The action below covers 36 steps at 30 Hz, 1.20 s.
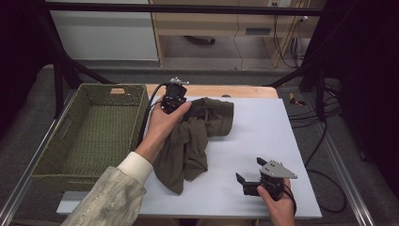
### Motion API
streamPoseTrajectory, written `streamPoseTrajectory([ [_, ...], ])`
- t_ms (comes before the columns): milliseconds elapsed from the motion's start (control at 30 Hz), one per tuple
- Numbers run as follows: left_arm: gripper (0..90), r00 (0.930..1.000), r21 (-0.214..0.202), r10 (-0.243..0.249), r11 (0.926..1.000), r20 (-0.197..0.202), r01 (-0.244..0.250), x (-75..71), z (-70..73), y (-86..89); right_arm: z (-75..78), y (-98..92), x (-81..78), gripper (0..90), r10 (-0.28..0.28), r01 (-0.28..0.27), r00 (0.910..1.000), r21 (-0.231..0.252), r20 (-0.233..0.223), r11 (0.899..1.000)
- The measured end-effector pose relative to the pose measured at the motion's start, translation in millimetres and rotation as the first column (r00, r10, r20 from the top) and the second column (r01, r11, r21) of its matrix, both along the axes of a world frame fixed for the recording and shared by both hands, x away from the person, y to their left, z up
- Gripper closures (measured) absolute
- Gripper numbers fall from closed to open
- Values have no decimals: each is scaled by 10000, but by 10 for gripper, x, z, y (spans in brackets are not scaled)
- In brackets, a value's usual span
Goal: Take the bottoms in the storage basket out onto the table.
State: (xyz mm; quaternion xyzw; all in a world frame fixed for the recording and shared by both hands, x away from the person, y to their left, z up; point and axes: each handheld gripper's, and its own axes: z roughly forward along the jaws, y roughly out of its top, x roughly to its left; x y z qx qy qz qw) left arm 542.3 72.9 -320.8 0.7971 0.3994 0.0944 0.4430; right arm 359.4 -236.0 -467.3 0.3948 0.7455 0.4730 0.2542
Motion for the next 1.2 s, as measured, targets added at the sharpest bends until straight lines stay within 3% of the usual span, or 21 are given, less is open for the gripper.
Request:
streamPoseTrajectory([
  [133, 75, 9998, -358, -192, 9992, 106, 196, -42, 35, 23, 1, 8, -2, 43, 19, -19, 10000, -32, 14, 10000],
  [467, 63, 9972, -429, -379, 9983, 652, 407, -335, -31, 184, 3, -15, -2, 42, -125, 125, 9999, 52, 6, 9999],
  [600, 63, 9942, -205, -439, 9987, 980, 461, -520, -146, 242, 5, -20, -4, 42, -155, 155, 9999, 16, 29, 9999],
  [733, 63, 9938, -489, -565, 9969, 953, 613, -687, -303, 306, 5, -27, -4, 42, -184, 184, 9998, 7, 25, 9998],
  [900, 63, 9915, -495, -671, 9961, 1116, 730, -886, -491, 357, 5, -41, -3, 42, -229, 229, 9997, -7, 42, 9997],
  [1033, 63, 9865, -5, -780, 9969, 1442, 789, -1034, -621, 389, 3, -47, -3, 42, -268, 268, 9996, 13, 20, 9996],
  [1200, 63, 9869, 29, -711, 9974, 1449, 715, -1190, -811, 478, 3, -49, -3, 42, -293, 293, 9996, -7, 16, 9996],
])
